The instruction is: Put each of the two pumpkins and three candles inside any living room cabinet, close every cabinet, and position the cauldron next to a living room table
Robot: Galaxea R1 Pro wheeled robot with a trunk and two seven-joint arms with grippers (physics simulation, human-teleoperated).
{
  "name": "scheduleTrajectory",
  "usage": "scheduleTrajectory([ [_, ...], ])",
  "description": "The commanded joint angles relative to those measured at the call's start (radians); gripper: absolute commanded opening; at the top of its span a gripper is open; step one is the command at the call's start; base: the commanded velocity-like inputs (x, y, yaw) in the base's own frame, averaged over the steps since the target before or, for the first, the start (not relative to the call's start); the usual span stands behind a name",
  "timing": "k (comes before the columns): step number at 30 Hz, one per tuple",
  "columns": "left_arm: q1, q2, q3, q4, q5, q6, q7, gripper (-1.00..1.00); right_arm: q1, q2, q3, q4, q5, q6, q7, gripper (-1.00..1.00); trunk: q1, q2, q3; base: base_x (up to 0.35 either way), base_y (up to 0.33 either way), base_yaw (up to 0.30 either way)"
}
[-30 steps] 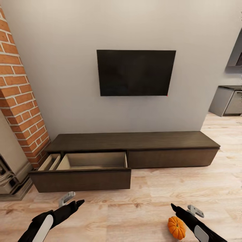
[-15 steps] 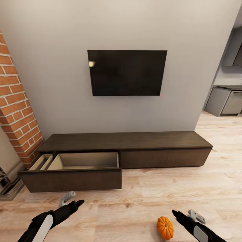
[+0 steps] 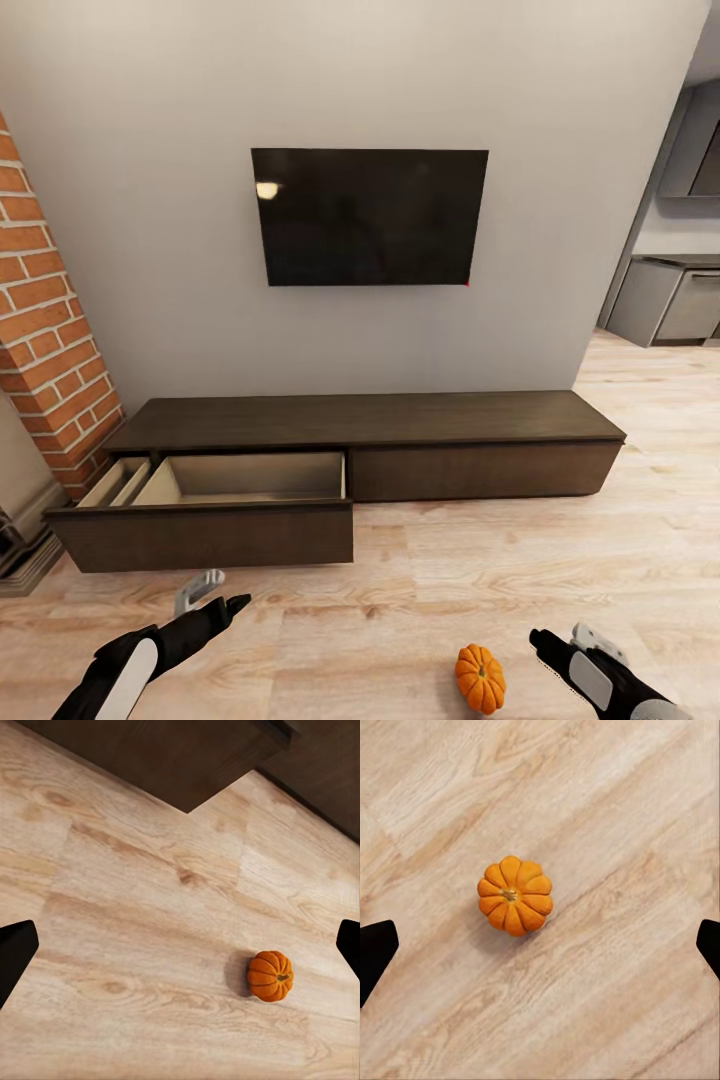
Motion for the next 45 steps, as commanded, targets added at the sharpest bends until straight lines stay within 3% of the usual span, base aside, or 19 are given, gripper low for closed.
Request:
scheduleTrajectory([
  [1, 0.000, -0.001, 0.002, -0.001, 0.002, 0.007, -0.003, 1.00, -0.001, 0.000, 0.006, -0.005, -0.005, -0.007, -0.001, 1.00, 0.000, 0.000, -0.001, 0.000, 0.000, 0.000],
  [6, 0.000, -0.001, 0.002, -0.001, 0.002, 0.007, -0.003, 1.00, -0.001, -0.001, 0.007, -0.009, -0.004, -0.069, 0.012, 1.00, 0.000, 0.000, -0.001, 0.000, -0.003, 0.000],
  [24, 0.000, -0.002, 0.002, -0.001, 0.002, 0.007, -0.002, 1.00, -0.002, -0.001, 0.009, -0.009, -0.001, -0.113, 0.040, 1.00, 0.000, 0.000, -0.002, 0.000, -0.231, 0.000],
  [30, 0.000, 0.002, 0.002, -0.001, 0.006, 0.013, -0.011, 1.00, -0.002, 0.004, 0.072, -0.001, -0.003, -0.108, 0.034, 1.00, 0.000, 0.000, -0.002, 0.000, -0.035, 0.000],
  [33, 0.000, 0.011, 0.004, -0.004, 0.014, 0.027, -0.053, 1.00, -0.002, 0.004, 0.096, 0.004, -0.010, -0.101, 0.037, 1.00, 0.000, 0.000, -0.002, 0.000, -0.005, 0.000],
  [36, -0.001, 0.022, 0.010, -0.007, 0.016, 0.086, -0.148, 1.00, -0.002, 0.004, 0.102, 0.005, -0.016, -0.084, 0.051, 1.00, 0.000, 0.000, -0.002, 0.000, -0.001, 0.000],
  [37, -0.004, 0.032, 0.012, -0.014, 0.016, 0.149, -0.213, 1.00, -0.002, 0.004, 0.103, 0.005, -0.018, -0.068, 0.073, 1.00, 0.000, 0.000, -0.002, 0.000, 0.000, 0.000],
  [40, -0.012, 0.062, 0.024, -0.049, 0.019, 0.262, -0.287, 1.00, -0.002, 0.004, 0.102, 0.006, -0.021, -0.047, 0.111, 1.00, 0.000, 0.000, -0.002, 0.000, 0.000, 0.000],
  [42, -0.020, 0.083, 0.059, -0.111, 0.033, 0.349, -0.311, 1.00, -0.002, 0.004, 0.101, 0.005, -0.022, -0.040, 0.125, 1.00, 0.000, 0.000, -0.002, 0.000, 0.000, 0.000],
  [45, -0.024, 0.096, 0.154, -0.181, 0.094, 0.417, -0.325, 1.00, -0.002, 0.004, 0.099, 0.005, -0.022, -0.036, 0.133, 1.00, 0.000, 0.000, -0.002, 0.000, 0.000, 0.000],
])
